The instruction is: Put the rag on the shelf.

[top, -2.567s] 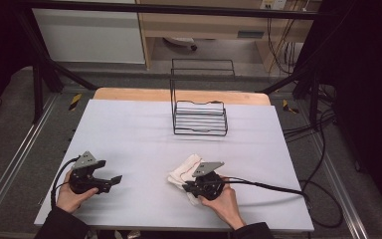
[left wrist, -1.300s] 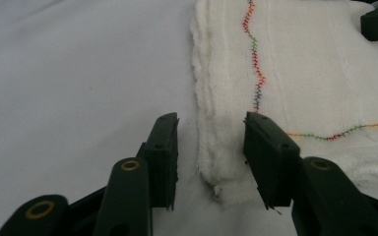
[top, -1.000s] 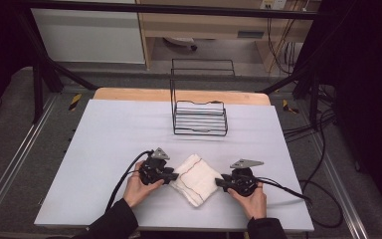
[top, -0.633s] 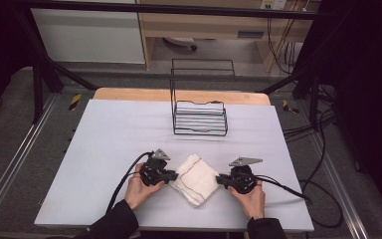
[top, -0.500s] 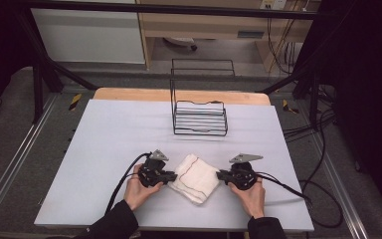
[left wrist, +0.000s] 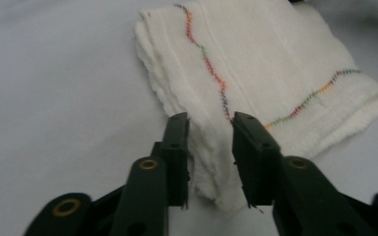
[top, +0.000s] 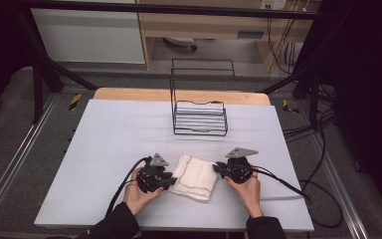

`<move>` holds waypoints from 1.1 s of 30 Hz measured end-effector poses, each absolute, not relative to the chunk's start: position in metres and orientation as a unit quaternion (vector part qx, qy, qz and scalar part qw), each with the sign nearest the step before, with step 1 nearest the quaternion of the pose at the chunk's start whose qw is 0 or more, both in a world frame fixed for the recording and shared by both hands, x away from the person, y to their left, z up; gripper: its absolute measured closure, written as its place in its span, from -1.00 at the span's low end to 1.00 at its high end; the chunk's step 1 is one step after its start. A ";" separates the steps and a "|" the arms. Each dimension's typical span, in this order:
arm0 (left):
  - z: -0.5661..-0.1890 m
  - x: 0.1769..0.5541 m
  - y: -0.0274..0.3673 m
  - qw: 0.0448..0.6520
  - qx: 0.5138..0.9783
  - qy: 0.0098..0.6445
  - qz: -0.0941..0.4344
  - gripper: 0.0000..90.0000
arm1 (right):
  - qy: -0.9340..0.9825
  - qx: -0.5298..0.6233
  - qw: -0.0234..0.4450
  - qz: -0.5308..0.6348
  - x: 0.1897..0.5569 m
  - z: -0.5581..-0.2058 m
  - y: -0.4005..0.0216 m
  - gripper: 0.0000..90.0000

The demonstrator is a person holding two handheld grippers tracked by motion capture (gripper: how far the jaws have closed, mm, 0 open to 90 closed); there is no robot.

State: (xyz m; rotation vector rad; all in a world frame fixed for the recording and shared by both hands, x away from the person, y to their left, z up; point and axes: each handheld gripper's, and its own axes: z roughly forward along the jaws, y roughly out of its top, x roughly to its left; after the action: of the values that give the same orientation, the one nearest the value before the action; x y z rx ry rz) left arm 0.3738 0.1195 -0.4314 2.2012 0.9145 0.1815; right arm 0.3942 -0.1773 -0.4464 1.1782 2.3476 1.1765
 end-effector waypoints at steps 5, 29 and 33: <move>-0.419 0.391 0.122 0.379 0.847 0.363 0.087 0.00 | 0.793 0.407 0.129 0.434 0.387 -0.439 -0.187 0.31; -0.441 0.454 0.081 0.349 0.848 0.392 0.076 0.08 | 0.779 0.426 0.122 0.443 0.369 -0.443 -0.214 -0.66; -0.441 0.452 0.078 0.349 0.852 0.384 0.073 0.27 | 0.779 0.427 0.121 0.444 0.370 -0.443 -0.214 -0.69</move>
State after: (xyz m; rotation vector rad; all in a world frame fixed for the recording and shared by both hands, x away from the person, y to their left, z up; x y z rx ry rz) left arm 0.4523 0.0778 -0.4414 2.2066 0.9949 0.1898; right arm 0.3699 -0.2138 -0.4434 1.2461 2.2743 1.2973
